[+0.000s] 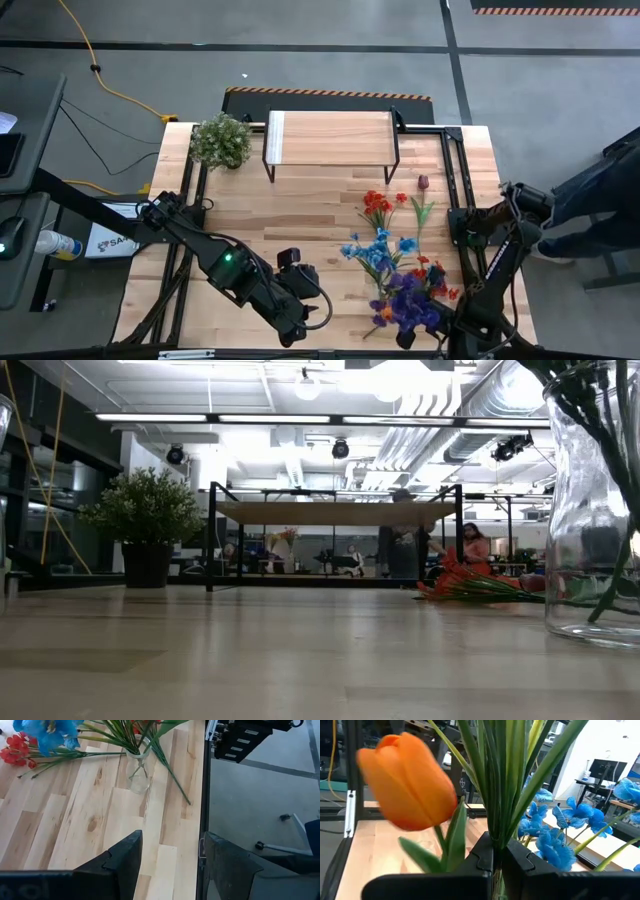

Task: Pick and place flowers into a vace then onto a shelf
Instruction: Put the violet flowers into the right transparent vase

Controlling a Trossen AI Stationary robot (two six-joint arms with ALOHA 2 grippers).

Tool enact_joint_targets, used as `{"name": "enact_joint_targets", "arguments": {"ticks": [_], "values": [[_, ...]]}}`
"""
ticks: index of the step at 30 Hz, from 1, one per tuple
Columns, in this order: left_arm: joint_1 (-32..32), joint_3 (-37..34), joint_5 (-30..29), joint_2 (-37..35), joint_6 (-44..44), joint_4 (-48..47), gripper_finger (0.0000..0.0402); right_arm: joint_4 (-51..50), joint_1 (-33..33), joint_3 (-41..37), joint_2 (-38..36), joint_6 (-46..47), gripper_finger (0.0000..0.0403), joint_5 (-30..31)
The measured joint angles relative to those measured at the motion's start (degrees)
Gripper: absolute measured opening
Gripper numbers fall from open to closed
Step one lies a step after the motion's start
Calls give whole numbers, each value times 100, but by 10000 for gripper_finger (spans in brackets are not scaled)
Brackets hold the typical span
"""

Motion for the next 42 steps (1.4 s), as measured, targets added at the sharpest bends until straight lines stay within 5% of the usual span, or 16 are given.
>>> {"name": "enact_joint_targets", "arguments": {"ticks": [42], "values": [[-68, 0, 15, 0, -28, 59, 246, -79, 66, -4, 111, 374, 14, -396]]}}
